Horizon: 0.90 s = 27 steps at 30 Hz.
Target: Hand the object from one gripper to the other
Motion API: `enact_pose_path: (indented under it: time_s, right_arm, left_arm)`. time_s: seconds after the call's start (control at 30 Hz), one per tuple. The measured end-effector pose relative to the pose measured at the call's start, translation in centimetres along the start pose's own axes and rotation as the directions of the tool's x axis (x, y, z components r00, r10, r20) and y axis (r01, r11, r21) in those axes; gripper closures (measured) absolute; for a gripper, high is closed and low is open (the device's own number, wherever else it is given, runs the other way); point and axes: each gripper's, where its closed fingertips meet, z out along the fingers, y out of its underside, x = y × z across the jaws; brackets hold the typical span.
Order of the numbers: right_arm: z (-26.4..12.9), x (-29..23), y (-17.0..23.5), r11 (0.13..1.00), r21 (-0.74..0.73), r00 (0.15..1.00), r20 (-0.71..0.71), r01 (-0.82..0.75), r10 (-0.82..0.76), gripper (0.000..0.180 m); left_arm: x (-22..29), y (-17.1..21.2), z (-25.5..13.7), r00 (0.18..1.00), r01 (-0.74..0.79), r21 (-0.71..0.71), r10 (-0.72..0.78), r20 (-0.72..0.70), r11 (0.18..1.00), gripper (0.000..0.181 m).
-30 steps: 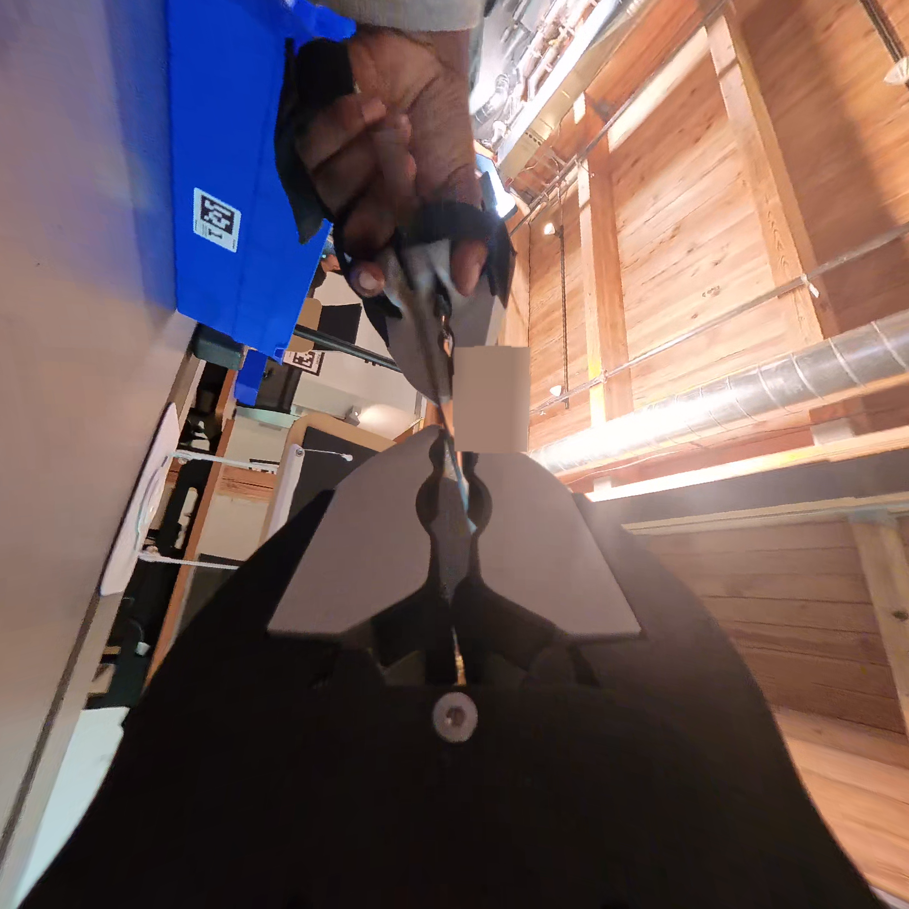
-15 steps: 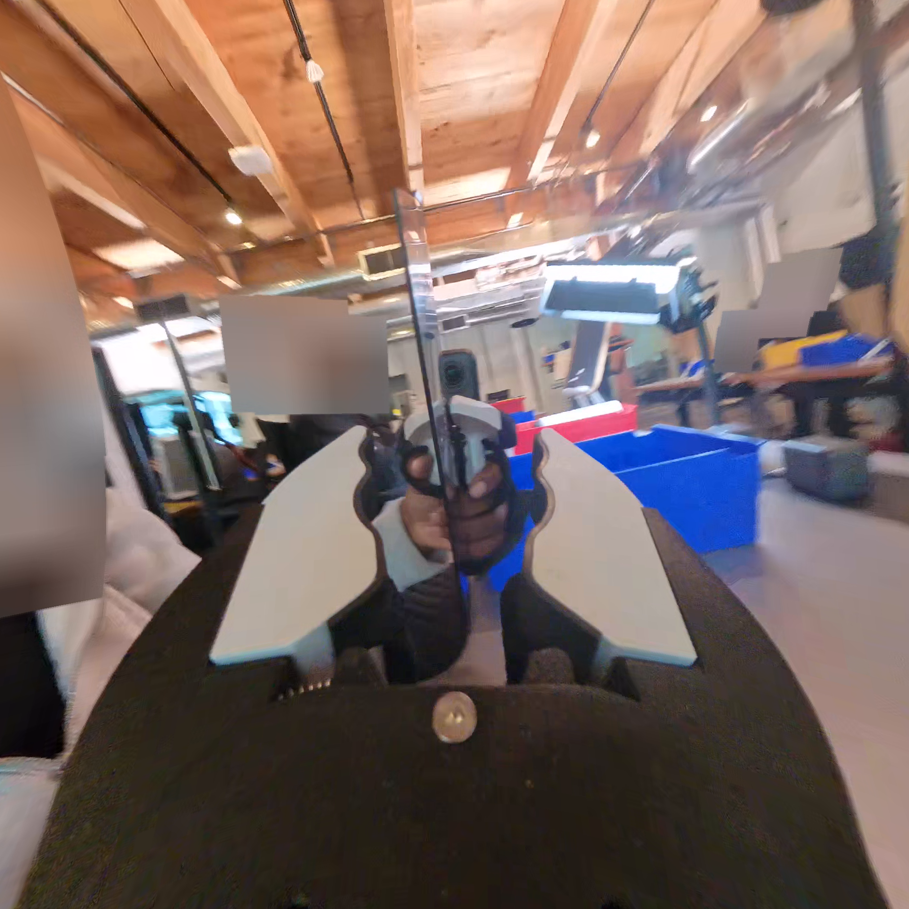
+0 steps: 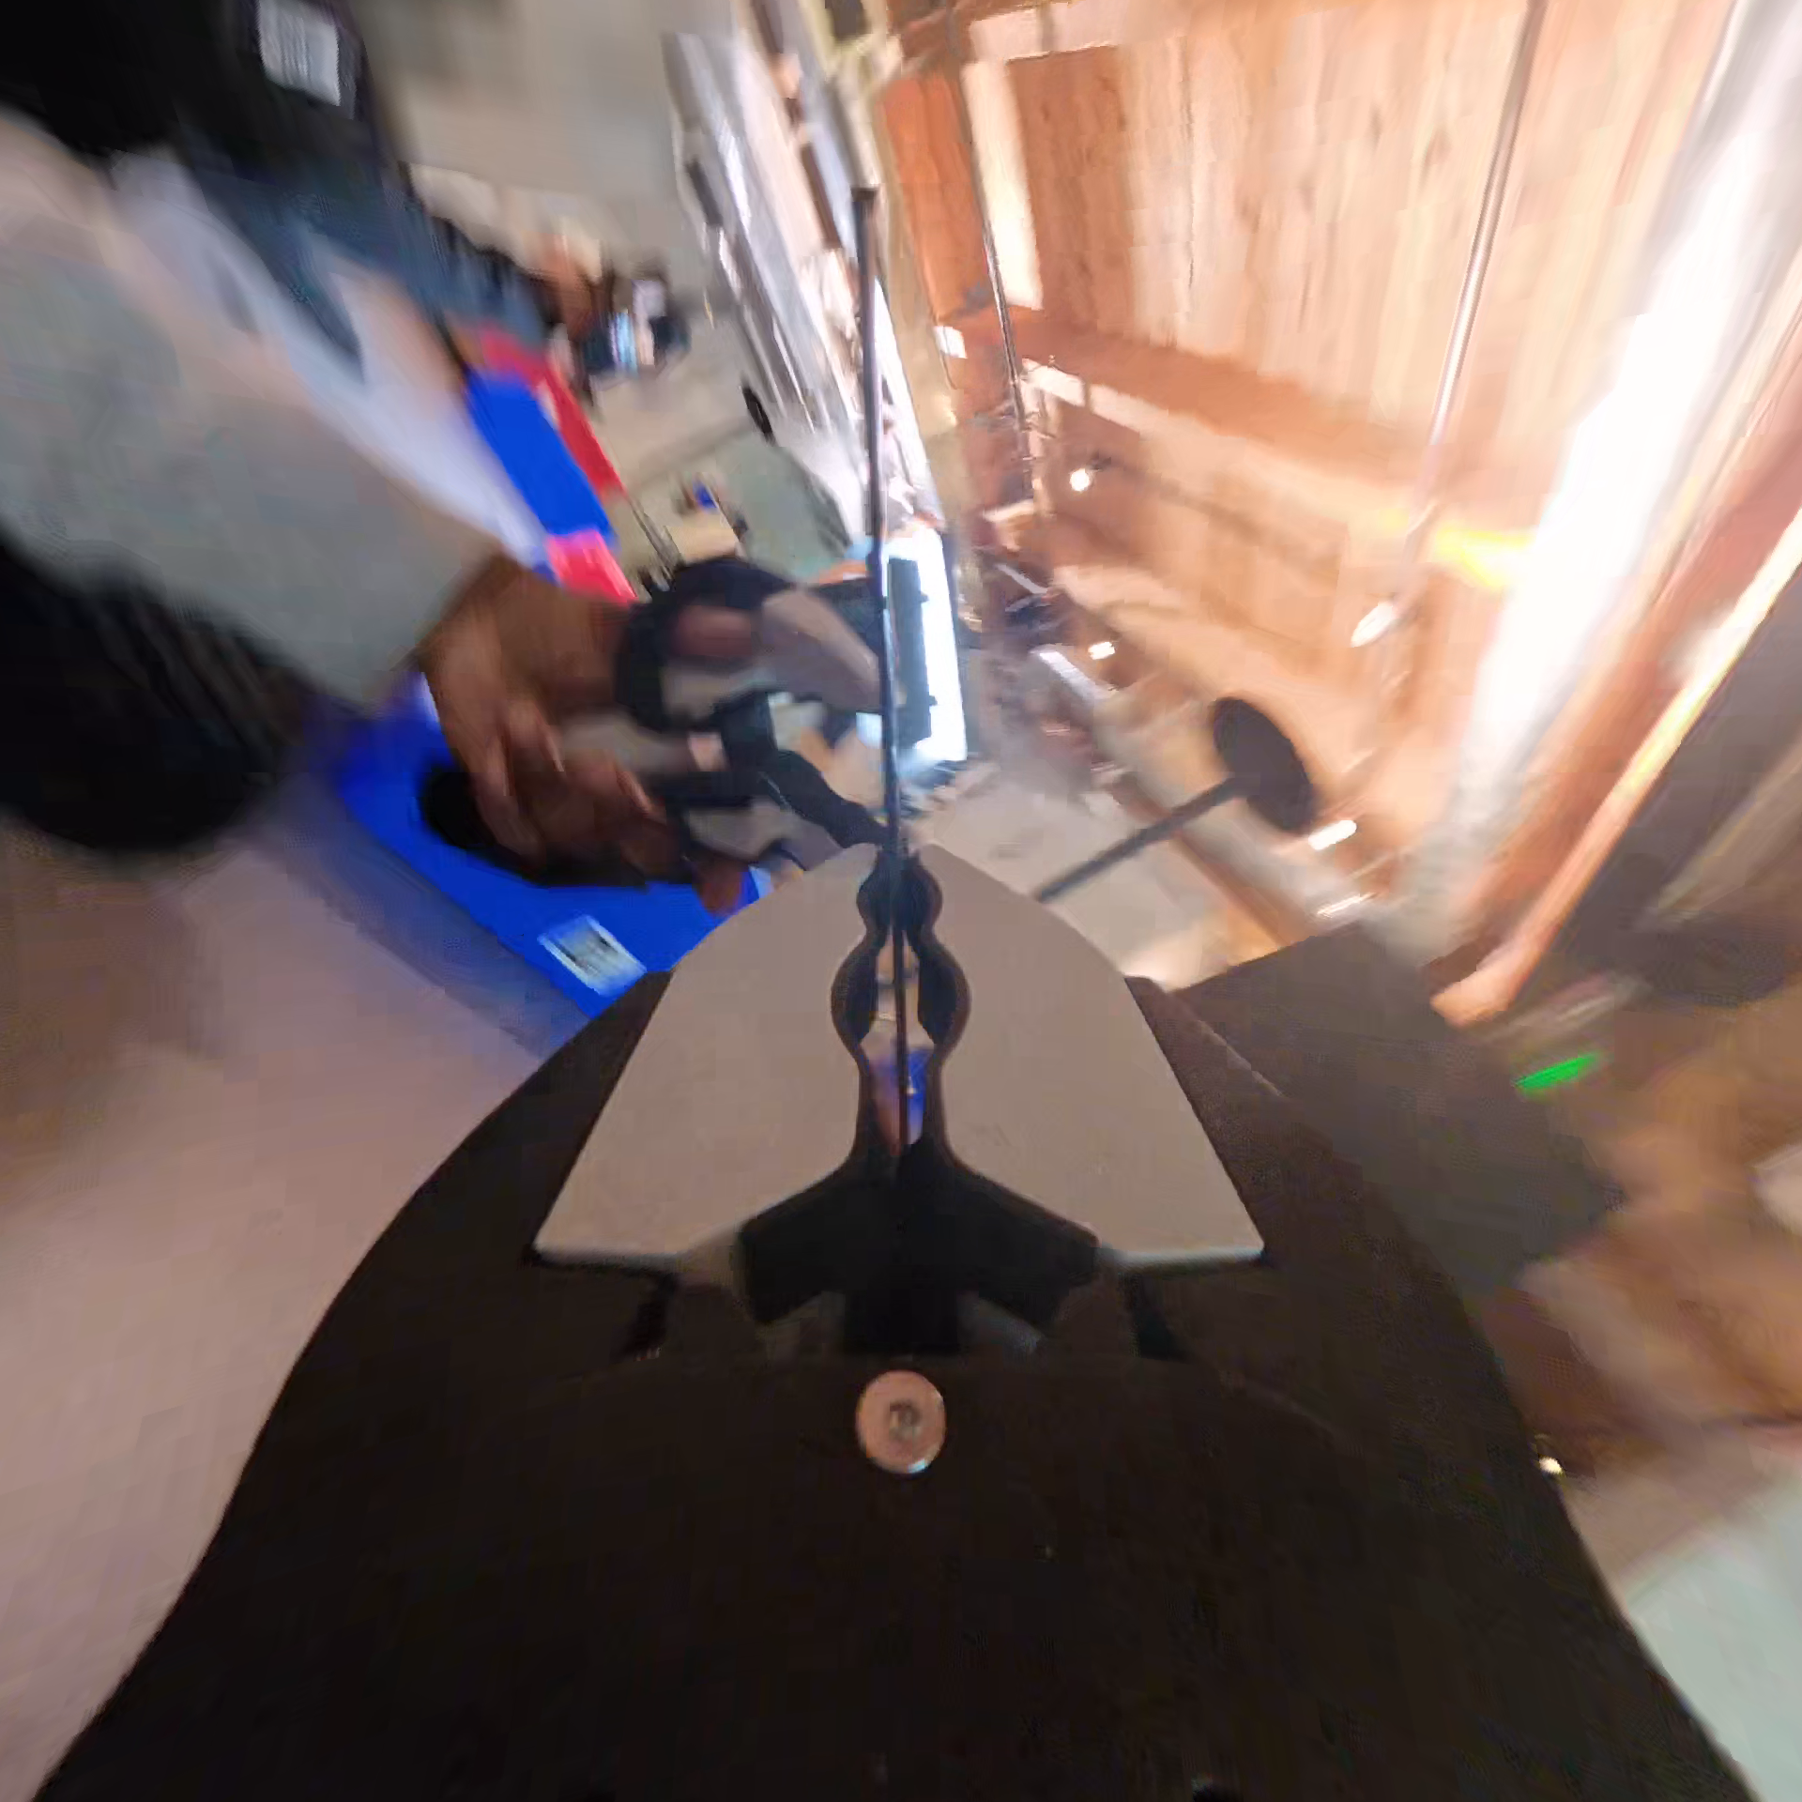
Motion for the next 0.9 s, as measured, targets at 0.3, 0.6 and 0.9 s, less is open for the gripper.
enact_pose_path:
  time_s: [0.3,0.6,0.9]
  right_arm:
    - [0.4,-2.5,0.9,0.627,-0.160,0.644,0.097,0.762,-0.759,0.178]
    - [0.7,-3.6,1.2,0.419,-0.160,0.442,0.166,0.894,-0.881,0.178]
    - [0.4,0.5,1.2,0.806,-0.240,0.819,-0.064,0.541,-0.570,0.145]
  left_arm:
    - [-1.0,1.4,-0.3,0.979,0.205,-0.085,-0.204,0.019,0.975,0.164]
    - [-0.9,3.5,-0.3,0.954,0.300,-0.226,-0.299,0.039,0.927,0.166]
    - [-0.1,-1.2,-0.9,0.998,-0.033,0.016,0.032,0.045,0.999,0.179]
